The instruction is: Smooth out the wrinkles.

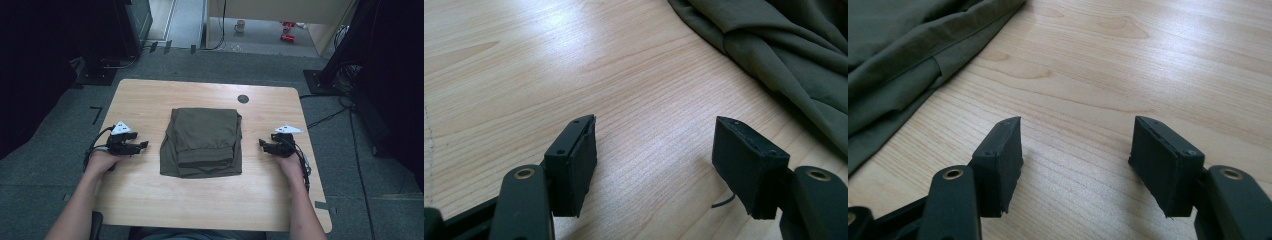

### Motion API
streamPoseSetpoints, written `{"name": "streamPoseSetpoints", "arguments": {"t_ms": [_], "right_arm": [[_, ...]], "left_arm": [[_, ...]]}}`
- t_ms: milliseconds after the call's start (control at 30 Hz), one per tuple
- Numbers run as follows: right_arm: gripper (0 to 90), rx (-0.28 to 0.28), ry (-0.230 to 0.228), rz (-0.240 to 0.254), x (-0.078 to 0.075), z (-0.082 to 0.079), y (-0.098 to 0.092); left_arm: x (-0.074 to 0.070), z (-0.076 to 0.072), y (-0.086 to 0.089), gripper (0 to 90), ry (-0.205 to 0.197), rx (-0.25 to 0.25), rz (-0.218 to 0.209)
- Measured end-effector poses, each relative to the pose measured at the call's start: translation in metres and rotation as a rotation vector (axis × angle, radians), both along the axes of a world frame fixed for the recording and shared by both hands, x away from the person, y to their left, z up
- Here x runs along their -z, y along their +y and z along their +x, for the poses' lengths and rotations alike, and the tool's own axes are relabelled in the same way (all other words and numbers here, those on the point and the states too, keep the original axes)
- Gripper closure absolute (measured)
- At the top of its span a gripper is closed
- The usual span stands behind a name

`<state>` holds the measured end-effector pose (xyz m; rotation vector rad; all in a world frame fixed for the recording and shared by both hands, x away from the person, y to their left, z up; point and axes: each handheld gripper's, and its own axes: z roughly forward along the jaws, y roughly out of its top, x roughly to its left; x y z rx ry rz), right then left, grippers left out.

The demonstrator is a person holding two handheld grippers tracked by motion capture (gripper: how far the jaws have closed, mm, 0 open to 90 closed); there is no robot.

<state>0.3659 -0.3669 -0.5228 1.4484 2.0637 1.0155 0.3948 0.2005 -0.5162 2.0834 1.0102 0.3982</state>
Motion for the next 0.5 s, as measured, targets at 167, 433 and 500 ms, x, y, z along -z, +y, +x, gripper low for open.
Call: {"name": "streamPoseSetpoints", "arguments": {"t_ms": [167, 433, 500], "right_arm": [[33.4, 0.003, -0.004, -0.036, 0.0003, 0.0011, 0.0033], [28.5, -0.001, 0.001, -0.039, 0.0006, 0.0011, 0.0045], [27.9, 0.001, 0.002, -0.039, 0.0006, 0.0009, 0.0051]], "left_arm": [[0.0003, -0.0005, -0.0023, 29.3, -0.008, -0.006, 0.027], [0.0006, -0.0014, -0.0047, 27.4, -0.015, -0.002, 0.047], [0.0007, -0.0014, -0.0049, 27.1, -0.015, -0.004, 0.047]]}}
